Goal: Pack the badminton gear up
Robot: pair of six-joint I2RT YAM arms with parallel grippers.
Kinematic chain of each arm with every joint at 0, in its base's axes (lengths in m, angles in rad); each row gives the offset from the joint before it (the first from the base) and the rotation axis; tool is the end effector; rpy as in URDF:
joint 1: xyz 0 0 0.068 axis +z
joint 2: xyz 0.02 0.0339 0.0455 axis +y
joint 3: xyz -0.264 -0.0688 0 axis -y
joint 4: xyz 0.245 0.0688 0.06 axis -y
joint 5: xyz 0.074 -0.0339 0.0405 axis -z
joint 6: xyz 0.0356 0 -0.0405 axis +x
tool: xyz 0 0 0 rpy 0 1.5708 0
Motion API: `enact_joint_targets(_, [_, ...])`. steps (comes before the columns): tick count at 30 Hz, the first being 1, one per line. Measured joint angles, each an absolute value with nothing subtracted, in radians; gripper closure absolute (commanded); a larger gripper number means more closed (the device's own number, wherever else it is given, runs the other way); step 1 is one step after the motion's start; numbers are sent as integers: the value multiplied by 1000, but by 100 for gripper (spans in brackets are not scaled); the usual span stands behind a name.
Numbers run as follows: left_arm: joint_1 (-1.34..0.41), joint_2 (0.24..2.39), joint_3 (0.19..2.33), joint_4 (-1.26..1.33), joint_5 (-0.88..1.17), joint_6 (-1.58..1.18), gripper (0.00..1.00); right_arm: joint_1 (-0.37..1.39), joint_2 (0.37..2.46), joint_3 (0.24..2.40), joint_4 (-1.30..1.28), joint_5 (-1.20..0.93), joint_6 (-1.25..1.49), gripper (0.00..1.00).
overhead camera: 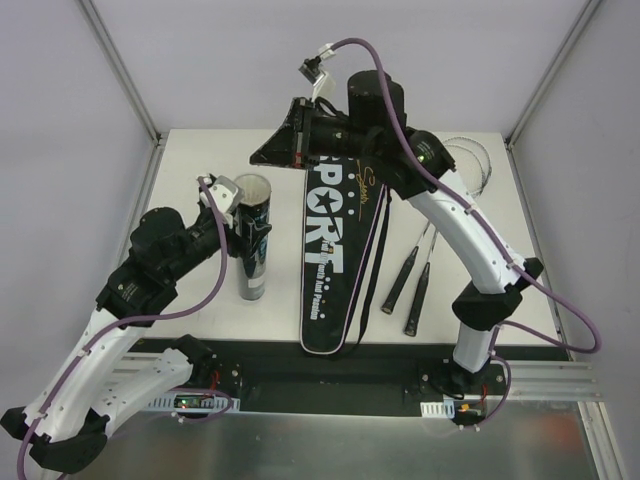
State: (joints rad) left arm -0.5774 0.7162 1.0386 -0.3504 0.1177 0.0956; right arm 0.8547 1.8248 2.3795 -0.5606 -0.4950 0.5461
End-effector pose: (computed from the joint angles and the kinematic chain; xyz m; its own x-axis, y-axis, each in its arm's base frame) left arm 0.1180 -0.0819 0.4183 0.0378 0.0885 -0.9954 0.6397 0.7630 0.0921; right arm 0.2290 0.2890 0.5485 -0.5100 0.1101 -0.8531 -0.8317 0.1897 0.5217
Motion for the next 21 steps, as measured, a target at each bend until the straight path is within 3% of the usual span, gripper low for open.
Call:
enact_joint_targets(10, [-577, 741, 1031, -450, 119, 123, 100, 929, 1795, 2101, -520, -466, 509, 99])
enact_joint_targets(13, [-577, 744, 1031, -429, 121, 125, 100, 926, 1811, 2165, -562, -457, 492, 99])
enact_joint_targets(18, [-577, 729, 1031, -389, 121, 123, 100, 887, 1886, 2448, -592, -479, 513, 99])
enact_joint_targets(21, [-577, 722, 1031, -382, 117, 122, 100, 828, 1849, 2469, -569, -486, 533, 96])
